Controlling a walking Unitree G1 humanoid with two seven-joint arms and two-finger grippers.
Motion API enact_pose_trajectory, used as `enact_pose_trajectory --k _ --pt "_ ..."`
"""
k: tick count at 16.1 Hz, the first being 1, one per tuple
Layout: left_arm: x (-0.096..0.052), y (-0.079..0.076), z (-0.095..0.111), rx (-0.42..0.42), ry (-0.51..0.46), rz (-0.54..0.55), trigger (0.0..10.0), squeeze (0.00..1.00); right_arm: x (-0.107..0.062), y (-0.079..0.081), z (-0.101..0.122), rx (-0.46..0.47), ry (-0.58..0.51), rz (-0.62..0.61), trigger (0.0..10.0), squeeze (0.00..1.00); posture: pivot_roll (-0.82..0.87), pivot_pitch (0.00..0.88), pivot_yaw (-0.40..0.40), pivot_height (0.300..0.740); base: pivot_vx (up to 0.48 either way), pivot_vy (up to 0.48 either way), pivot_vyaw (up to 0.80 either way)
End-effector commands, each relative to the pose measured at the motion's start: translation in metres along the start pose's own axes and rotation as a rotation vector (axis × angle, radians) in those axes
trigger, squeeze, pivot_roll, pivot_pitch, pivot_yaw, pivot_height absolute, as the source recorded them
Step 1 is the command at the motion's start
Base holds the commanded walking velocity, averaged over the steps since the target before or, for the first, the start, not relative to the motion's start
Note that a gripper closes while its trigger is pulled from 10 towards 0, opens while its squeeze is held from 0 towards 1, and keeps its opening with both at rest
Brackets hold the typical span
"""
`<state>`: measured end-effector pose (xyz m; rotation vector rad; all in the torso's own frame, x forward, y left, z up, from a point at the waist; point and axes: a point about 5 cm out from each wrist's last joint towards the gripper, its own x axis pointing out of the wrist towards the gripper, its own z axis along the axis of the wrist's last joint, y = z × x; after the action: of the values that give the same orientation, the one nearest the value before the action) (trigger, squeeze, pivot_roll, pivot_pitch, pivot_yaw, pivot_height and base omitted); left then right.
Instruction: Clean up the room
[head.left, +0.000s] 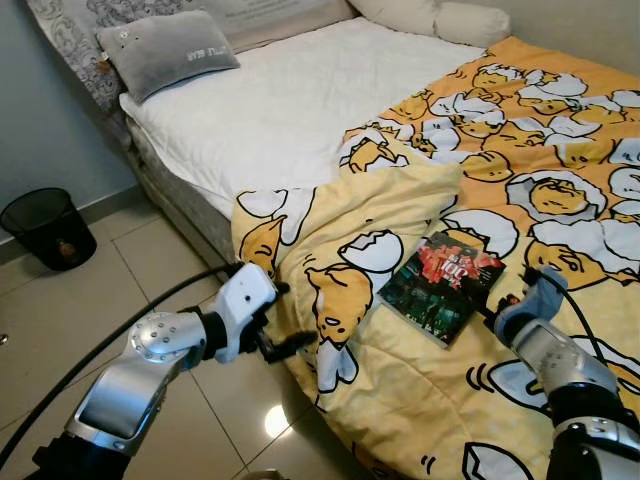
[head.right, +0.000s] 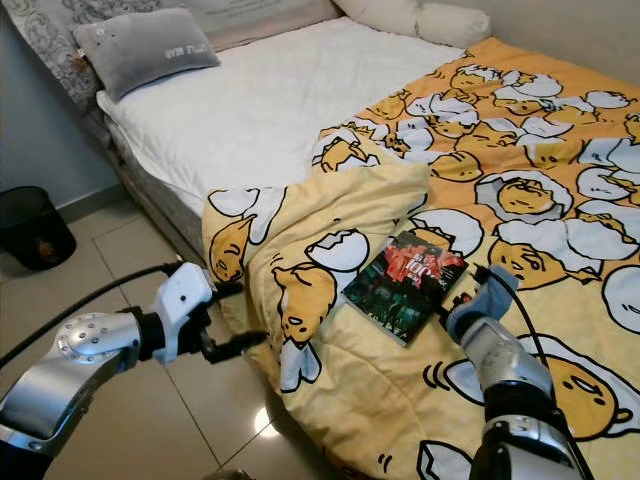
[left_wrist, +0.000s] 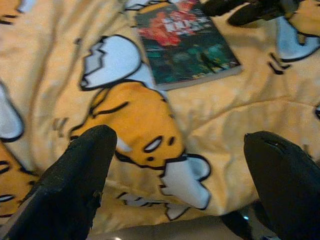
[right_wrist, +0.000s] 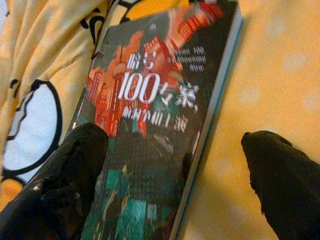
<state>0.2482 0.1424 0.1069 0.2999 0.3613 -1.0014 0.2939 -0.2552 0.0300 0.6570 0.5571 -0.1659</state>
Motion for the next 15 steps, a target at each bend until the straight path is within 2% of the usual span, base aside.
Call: enact_pose_trajectory --k 1,2,3,4,7,8,10,15 --pt "-0.001 0.0 -0.001 0.0 0.017 -0.017 10.0 0.69 0.002 0.007 0.004 0.085 0.003 0.075 10.0 0.0 -0.01 0.0 0.027 0.74 0.0 0.0 0.0" --pt "-0.002 -0.002 -0.001 -0.004 0.015 -0.03 10.0 0.7 0.002 0.012 0.001 0.144 0.034 0.165 10.0 0.0 -0.01 0.0 0.018 0.74 0.0 0.0 0.0" --pt "-0.001 -0.002 -0.001 -0.006 0.014 -0.035 10.0 0.7 0.002 0.013 -0.006 0.122 0.086 0.191 10.0 0.0 -0.01 0.0 0.013 0.74 0.0 0.0 0.0" --pt "-0.001 -0.003 0.0 -0.006 0.012 -0.036 10.0 0.69 0.003 0.011 -0.011 0.1 0.115 0.178 10.0 0.0 -0.01 0.0 0.009 0.74 0.0 0.0 0.0" --pt "-0.003 -0.003 0.002 -0.009 0.002 -0.034 10.0 0.7 0.004 0.011 -0.018 0.126 0.157 0.185 10.0 0.0 0.0 0.0 0.002 0.74 0.0 0.0 0.0" --pt "-0.004 -0.005 0.001 -0.01 0.005 -0.045 10.0 0.7 0.004 0.009 -0.025 0.075 0.189 0.159 10.0 0.0 0.0 0.0 0.001 0.74 0.0 0.0 0.0" --pt "-0.005 -0.008 0.001 -0.015 0.005 -0.067 10.0 0.7 0.005 0.005 -0.03 0.055 0.205 0.126 10.0 0.0 0.01 0.0 -0.001 0.74 0.0 0.0 0.0" --pt "-0.008 -0.011 0.004 -0.016 0.007 -0.131 10.0 0.7 -0.001 -0.009 -0.026 0.012 0.197 0.123 10.0 0.0 0.01 0.0 0.005 0.74 0.0 0.0 0.0"
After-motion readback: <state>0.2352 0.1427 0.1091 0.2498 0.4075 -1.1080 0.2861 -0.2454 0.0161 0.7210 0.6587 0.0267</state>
